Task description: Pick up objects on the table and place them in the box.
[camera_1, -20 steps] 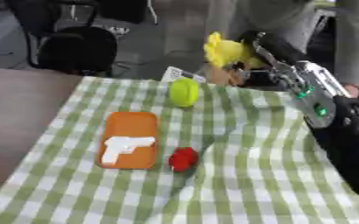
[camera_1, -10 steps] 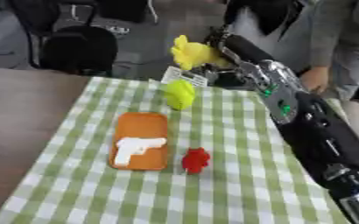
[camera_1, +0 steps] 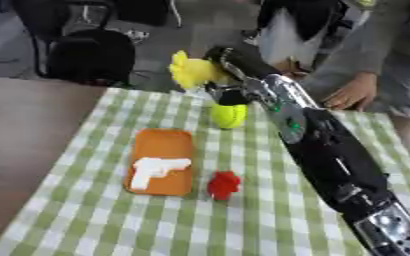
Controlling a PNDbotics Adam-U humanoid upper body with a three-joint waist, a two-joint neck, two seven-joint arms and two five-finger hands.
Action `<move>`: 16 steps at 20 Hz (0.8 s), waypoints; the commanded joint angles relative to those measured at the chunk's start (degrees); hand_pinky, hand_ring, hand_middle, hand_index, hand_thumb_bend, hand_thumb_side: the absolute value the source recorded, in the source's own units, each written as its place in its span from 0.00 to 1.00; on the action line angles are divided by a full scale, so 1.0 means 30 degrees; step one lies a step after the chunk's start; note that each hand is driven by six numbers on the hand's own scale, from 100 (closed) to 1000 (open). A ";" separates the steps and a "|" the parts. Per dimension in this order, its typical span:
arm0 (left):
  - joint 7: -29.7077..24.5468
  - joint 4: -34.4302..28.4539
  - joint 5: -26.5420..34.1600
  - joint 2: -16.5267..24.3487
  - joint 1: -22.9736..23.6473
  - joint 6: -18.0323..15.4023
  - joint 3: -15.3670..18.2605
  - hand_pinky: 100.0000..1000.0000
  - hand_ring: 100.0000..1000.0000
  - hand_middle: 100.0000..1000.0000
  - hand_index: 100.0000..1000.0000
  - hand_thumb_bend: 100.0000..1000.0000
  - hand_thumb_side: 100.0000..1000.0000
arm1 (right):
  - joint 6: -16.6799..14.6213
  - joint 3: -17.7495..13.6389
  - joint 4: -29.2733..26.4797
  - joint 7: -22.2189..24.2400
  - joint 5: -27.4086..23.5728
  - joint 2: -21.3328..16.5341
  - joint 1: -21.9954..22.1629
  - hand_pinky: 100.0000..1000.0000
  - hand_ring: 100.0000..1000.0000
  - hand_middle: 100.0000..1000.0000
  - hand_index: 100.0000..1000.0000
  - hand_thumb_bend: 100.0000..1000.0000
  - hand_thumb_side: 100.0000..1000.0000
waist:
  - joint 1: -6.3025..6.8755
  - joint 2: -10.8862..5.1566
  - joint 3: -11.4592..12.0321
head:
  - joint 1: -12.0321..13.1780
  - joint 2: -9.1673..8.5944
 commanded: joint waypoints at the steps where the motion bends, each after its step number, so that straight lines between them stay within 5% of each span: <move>1: -0.0049 -0.0230 0.0097 -0.0001 -0.0249 0.0009 -0.0034 0.26 0.65 0.80 0.76 0.00 0.94 | -0.0031 0.0106 0.0095 0.0192 0.0520 0.0099 -0.0356 0.62 0.79 0.78 0.55 0.00 0.00 | -0.0066 -0.0362 0.0008 | -0.0066 -0.0081; 16: -0.0053 -0.0256 0.0098 -0.0098 -0.0290 0.0013 -0.0052 0.26 0.65 0.79 0.76 0.00 0.94 | -0.1996 0.2171 0.1323 0.1903 0.1872 0.2935 0.0623 0.62 0.79 0.79 0.58 0.00 0.00 | 0.0072 -0.0344 -0.0156 | 0.0072 0.0007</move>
